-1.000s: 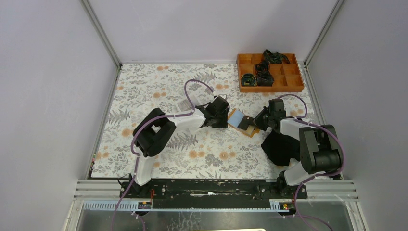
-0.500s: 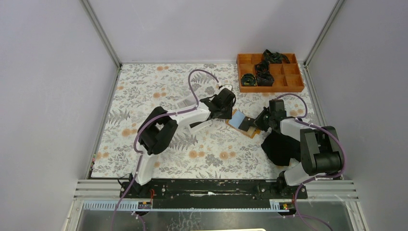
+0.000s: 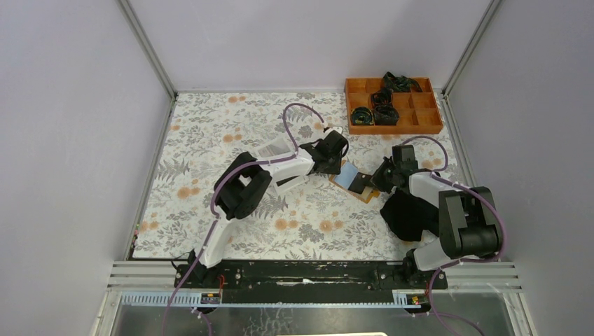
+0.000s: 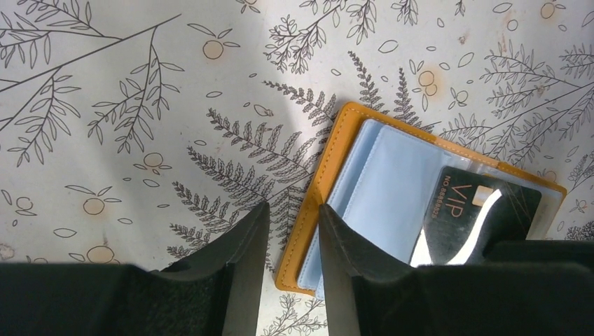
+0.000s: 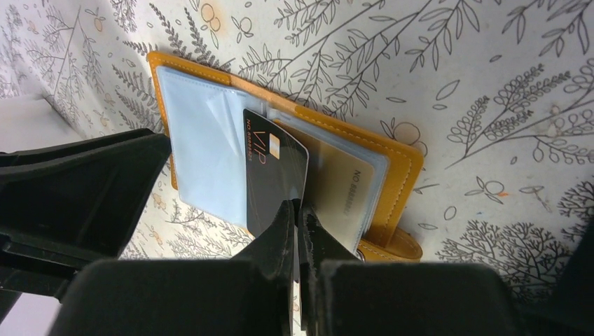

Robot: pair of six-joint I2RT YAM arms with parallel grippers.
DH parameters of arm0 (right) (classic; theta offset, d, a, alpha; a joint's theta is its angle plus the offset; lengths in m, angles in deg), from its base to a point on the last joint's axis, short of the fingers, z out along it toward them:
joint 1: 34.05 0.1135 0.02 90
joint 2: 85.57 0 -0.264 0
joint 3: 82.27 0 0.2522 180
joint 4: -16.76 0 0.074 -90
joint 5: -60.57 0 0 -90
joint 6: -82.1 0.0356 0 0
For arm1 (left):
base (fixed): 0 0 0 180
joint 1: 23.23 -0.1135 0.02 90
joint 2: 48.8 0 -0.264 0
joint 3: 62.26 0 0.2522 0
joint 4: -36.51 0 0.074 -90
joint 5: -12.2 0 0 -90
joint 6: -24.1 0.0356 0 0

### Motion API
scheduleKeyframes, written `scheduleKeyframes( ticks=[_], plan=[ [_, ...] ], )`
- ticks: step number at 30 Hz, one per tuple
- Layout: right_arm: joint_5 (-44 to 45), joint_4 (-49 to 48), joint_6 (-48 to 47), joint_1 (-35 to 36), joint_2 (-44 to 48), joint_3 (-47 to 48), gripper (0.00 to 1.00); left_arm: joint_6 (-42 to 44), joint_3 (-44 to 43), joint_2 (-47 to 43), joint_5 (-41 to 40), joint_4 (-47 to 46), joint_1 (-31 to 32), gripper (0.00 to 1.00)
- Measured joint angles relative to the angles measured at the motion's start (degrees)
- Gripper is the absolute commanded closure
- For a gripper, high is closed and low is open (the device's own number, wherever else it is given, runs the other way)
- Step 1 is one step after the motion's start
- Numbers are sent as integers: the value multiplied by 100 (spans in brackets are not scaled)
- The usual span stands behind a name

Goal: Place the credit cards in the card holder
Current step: Insert the credit card into the card holder.

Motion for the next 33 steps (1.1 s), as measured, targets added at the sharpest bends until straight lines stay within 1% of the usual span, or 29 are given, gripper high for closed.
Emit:
scheduleKeyframes(
  ticks=[3, 6, 15, 33],
  plan=[
    [13, 127, -22, 0, 72, 0, 100, 9, 2, 13, 0, -11, 0, 71],
    [74, 210, -17, 0, 114, 0, 100, 0, 57, 7, 7, -57, 0, 74],
    [17, 181, 146, 0, -44, 61, 100, -17, 361, -120, 11, -367, 39, 74],
    [-74, -199, 592, -7, -229, 17, 100, 59, 579, -240, -238, -442, 238, 75]
  ],
)
